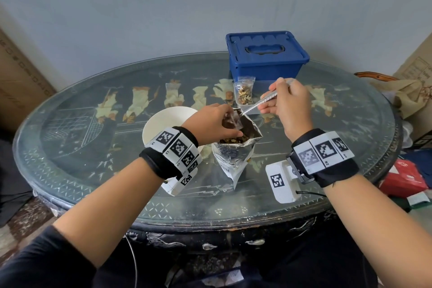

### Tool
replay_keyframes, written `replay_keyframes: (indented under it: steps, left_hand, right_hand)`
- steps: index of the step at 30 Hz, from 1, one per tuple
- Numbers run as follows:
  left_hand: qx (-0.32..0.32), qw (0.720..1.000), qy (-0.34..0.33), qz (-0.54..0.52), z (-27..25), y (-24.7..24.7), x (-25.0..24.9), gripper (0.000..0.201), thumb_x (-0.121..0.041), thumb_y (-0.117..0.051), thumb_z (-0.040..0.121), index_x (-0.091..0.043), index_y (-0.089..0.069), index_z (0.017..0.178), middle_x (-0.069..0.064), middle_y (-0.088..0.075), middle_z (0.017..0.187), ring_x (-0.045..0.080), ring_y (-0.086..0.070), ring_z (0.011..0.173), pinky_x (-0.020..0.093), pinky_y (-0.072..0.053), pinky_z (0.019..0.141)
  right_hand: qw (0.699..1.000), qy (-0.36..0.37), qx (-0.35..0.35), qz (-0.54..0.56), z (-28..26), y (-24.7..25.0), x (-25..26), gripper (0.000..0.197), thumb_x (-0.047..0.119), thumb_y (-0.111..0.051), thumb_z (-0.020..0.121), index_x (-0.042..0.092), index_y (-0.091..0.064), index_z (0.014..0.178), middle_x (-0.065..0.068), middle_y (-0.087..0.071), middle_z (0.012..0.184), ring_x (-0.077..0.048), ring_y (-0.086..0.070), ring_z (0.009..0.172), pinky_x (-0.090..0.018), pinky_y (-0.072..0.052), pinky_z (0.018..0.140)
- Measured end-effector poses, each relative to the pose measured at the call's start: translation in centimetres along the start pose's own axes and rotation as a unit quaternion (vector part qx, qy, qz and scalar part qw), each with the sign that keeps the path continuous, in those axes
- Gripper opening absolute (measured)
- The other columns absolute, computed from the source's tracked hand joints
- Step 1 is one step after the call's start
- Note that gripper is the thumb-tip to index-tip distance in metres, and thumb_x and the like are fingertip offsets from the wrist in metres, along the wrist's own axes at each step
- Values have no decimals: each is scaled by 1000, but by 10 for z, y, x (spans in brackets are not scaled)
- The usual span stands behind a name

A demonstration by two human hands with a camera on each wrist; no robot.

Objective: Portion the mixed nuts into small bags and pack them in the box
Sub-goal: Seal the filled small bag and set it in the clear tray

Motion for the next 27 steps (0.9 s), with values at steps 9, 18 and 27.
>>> replay_keyframes:
  steps: [9,18,27]
  left_hand:
    - [-28,999,2,-20,-2,2,3,68,-42,-70,77,-11,-45,132,6,-57,120,19,-52,107,22,-39,85]
    - [-139,986,-9,-96,-14,-1,12,56,-34,-71,78,-7,-50,122,5,-58,113,17,-54,101,12,-34,78]
    - [-216,959,24,-181,-34,-14,25,51,-31,-73,77,-6,-53,117,-5,-53,98,9,-52,88,2,-37,69]
  right_hand:
    - [996,73,39,-45,-7,-9,17,28,18,-37,100,14,-51,76,-6,-61,66,-15,-63,49,-26,-54,49]
    - [962,227,92,-120,-14,-14,43,20,19,-42,99,13,-53,84,-5,-65,71,-16,-67,56,-41,-57,57]
    - [955,270,67,-105,-12,2,60,19,19,-38,100,11,-51,88,2,-61,74,-14,-66,57,-31,-56,54]
Point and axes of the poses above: each hand's wrist, its own z-axis towards the middle knuckle, its own y-axis out of the back of the hand, x = y × z, the point moved 1 cm from there along z, towards the middle knuckle
